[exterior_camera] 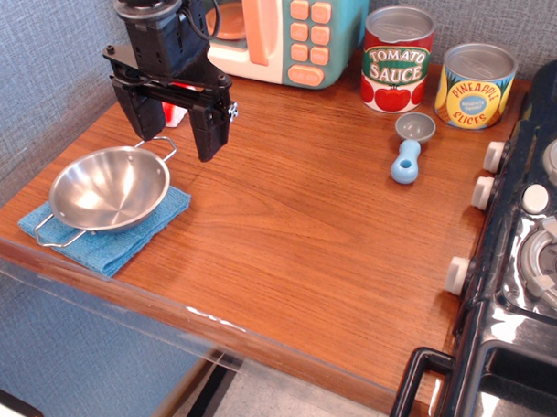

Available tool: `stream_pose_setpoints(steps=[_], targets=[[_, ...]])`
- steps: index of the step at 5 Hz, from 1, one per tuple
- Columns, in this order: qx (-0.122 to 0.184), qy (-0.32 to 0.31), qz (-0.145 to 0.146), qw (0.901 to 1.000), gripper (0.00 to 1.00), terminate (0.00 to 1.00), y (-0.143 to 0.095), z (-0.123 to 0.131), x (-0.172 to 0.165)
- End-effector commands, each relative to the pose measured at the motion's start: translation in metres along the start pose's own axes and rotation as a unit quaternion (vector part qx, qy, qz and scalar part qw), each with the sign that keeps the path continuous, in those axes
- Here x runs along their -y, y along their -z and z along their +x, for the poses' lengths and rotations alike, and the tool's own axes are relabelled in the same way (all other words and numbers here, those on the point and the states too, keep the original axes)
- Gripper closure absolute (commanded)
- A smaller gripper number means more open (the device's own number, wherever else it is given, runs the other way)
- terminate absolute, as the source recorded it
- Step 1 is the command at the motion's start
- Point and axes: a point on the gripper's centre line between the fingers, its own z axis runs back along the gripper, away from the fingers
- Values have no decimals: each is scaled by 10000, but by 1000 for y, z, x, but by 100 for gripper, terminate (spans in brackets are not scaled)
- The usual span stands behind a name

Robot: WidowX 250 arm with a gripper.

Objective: Move sushi to lower right corner

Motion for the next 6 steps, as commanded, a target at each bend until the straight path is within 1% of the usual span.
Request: stream_pose_setpoints(steps=[1, 2, 4, 5, 6], targets=[[0, 0, 0, 10000, 0, 0, 0, 0, 0], [-27, -352, 86, 9993, 0, 0, 2, 13, -27], [173, -952, 323, 9948, 0, 0, -10, 51, -79], [97, -1229, 404, 9916, 0, 0, 6, 68, -106], [-164, -1287, 456, 9905, 0, 0, 28, 76, -112]])
